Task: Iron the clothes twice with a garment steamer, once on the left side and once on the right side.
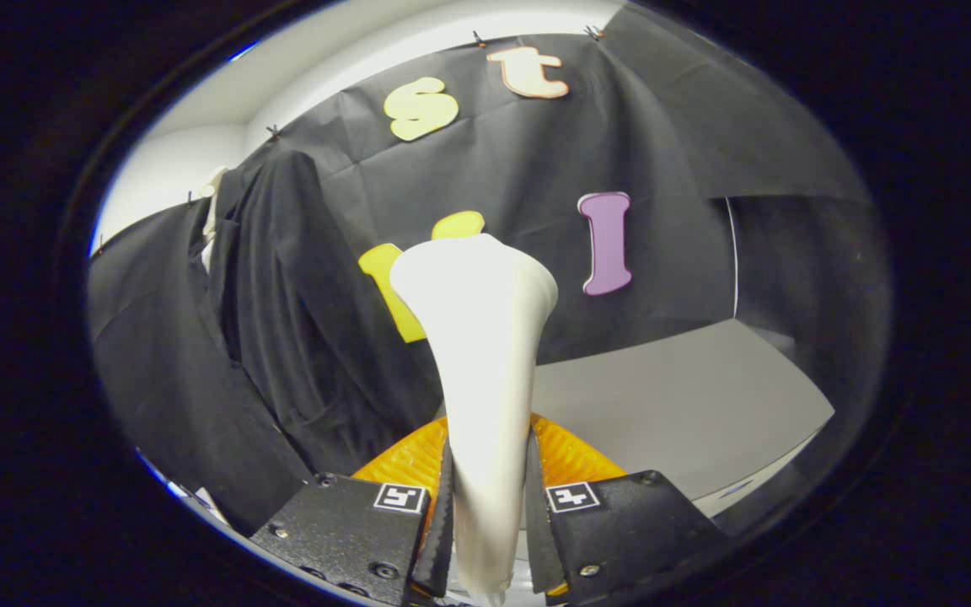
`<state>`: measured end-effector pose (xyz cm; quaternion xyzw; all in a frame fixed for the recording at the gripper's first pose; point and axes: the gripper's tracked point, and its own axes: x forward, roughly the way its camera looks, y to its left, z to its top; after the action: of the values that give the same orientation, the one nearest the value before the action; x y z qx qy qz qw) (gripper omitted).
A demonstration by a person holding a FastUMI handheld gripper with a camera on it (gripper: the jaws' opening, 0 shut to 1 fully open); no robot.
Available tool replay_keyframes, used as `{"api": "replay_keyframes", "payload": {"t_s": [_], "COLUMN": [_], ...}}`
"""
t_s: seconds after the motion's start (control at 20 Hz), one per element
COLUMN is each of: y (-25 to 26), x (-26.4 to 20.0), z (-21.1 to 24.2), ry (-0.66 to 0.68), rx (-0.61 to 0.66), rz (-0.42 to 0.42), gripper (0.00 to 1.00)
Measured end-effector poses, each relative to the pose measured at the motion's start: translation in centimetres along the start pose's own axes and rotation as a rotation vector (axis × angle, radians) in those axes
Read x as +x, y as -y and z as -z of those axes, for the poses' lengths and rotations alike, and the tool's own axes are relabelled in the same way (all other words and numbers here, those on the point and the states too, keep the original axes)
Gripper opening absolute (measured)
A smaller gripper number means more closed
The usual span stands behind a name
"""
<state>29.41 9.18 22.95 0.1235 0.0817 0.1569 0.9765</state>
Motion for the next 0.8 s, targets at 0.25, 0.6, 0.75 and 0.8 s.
{"api": "replay_keyframes", "payload": {"t_s": [0.25,0.6,0.75,0.8], "y": [-7.3,-18.1,-22.1,-23.4], "x": [-2.7,-3.1,-1.8,-1.3], "z": [-3.4,-8.5,-9.7,-10.0], "ry": [0.11,0.246,0.268,0.275], "rx": [-0.069,-0.183,-0.234,-0.252], "rz": [0.031,0.028,0.033,0.036], "gripper": [0.39,0.39,0.39,0.39]}}
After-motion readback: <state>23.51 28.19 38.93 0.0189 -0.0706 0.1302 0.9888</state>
